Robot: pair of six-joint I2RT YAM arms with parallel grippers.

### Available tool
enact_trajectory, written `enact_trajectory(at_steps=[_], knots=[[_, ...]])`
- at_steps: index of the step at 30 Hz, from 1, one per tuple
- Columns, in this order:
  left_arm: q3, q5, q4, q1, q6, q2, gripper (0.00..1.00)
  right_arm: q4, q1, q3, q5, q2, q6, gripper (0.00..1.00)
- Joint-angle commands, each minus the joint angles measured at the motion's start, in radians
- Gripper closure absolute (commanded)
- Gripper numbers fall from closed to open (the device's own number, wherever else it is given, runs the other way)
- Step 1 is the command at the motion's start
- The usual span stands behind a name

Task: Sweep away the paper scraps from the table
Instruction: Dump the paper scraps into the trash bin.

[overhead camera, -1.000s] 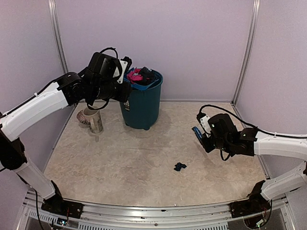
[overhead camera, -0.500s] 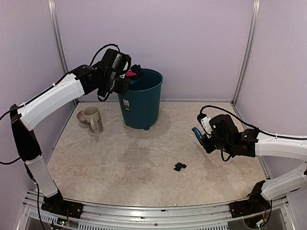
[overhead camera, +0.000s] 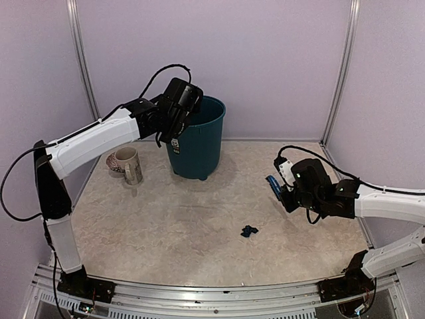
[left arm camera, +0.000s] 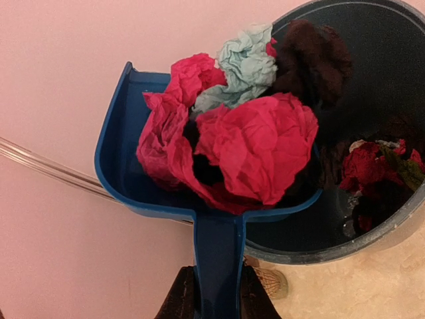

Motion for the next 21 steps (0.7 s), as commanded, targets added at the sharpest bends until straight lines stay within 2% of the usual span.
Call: enact_trajectory(at_steps=[1, 5, 9, 10, 18, 21], knots=[[-0.08, -0.178, 0.263, -0.025, 0.29, -0.008, 1.0, 0.027, -0.011, -0.022, 0.001, -0.042, -0.004, 1.0], [-0.244, -0.278, 0.679, -0.038, 0.683, -0.038, 1.0, 0.036, -0.012, -0.037, 0.003, -0.057, 0.004, 1.0], [-0.302, -0.304, 0.919, -0.032, 0.907, -0.031, 1.0, 0.043, -0.012, -0.052, -0.003, -0.07, 0.011, 1.0], [-0.321, -0.308, 1.032, -0.028, 0.984, -0.031, 1.0, 0.043, -0.012, -0.053, -0.005, -0.074, 0.011, 1.0], [-0.447, -0.231, 1.802, -0.006, 1.672, 0.012, 1.0, 0.052, -0.014, -0.065, -0.011, -0.094, 0.01, 1.0], [-0.451, -0.185, 1.972, -0.001, 1.842, 0.037, 1.0, 0.057, -0.015, -0.065, -0.013, -0.089, 0.009, 1.0]])
